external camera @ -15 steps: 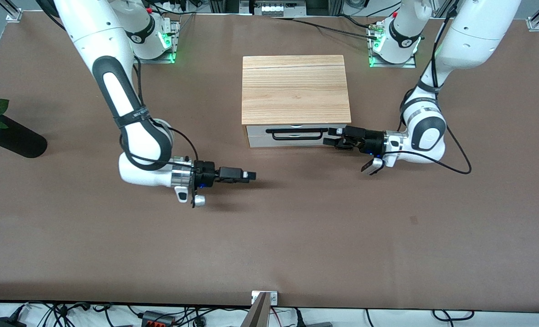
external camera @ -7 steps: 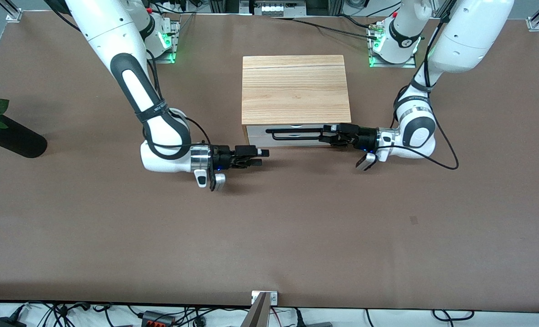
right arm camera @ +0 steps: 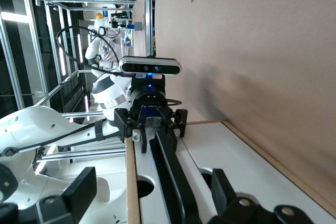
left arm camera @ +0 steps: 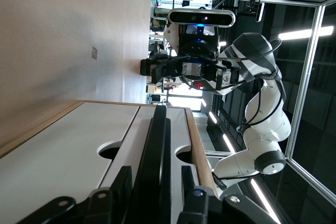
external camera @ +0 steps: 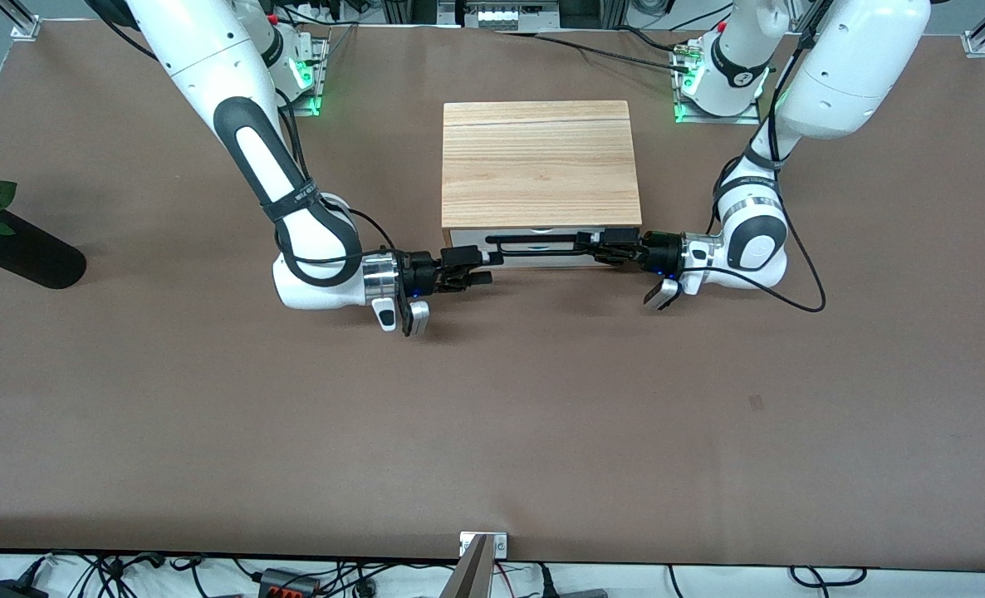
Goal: Pull top drawer with both arms simultaneously
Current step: 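Close the left and right grippers on the ends of the black handle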
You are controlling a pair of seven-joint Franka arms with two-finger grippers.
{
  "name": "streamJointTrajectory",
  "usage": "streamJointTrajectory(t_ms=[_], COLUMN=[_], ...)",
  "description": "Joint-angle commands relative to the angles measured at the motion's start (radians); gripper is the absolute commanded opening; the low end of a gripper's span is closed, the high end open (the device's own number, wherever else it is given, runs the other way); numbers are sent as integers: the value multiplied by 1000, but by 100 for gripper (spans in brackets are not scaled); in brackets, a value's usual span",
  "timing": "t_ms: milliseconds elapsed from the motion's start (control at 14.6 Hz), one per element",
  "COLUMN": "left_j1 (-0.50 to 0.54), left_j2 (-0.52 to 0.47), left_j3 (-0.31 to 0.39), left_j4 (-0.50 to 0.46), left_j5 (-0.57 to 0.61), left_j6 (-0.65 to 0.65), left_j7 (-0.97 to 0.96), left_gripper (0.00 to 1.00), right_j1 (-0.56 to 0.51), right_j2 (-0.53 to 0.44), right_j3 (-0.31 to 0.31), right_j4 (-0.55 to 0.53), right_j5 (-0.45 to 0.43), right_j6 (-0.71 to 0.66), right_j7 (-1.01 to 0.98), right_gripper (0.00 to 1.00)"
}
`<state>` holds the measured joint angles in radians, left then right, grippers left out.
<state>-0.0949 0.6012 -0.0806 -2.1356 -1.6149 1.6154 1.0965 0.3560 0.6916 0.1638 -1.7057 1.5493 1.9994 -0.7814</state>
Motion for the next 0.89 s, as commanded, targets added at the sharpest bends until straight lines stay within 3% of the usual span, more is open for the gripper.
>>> streamJointTrajectory(t_ms=[0, 206, 480, 823], left_j1=[0, 0, 1, 4], left_j2=[8, 25, 28, 42], left_j3=[-2, -2, -2, -1], left_j4=[-3, 5, 6, 6], left_j5=[-23, -23, -23, -23], left_j6=[-5, -5, -5, -5], left_j7=[11, 11, 11, 9], left_gripper=[27, 22, 12, 7], right_j1=[-6, -5, -2, 1], right_j2=[17, 42, 59, 59], right_j3=[6, 6, 8, 36], right_j4=[-6, -3, -5, -6], right_j5=[26, 78, 84, 91], right_j6=[-19, -21, -39, -40], right_j7=[-88, -127, -153, -125], right_gripper=[93, 83, 51, 48])
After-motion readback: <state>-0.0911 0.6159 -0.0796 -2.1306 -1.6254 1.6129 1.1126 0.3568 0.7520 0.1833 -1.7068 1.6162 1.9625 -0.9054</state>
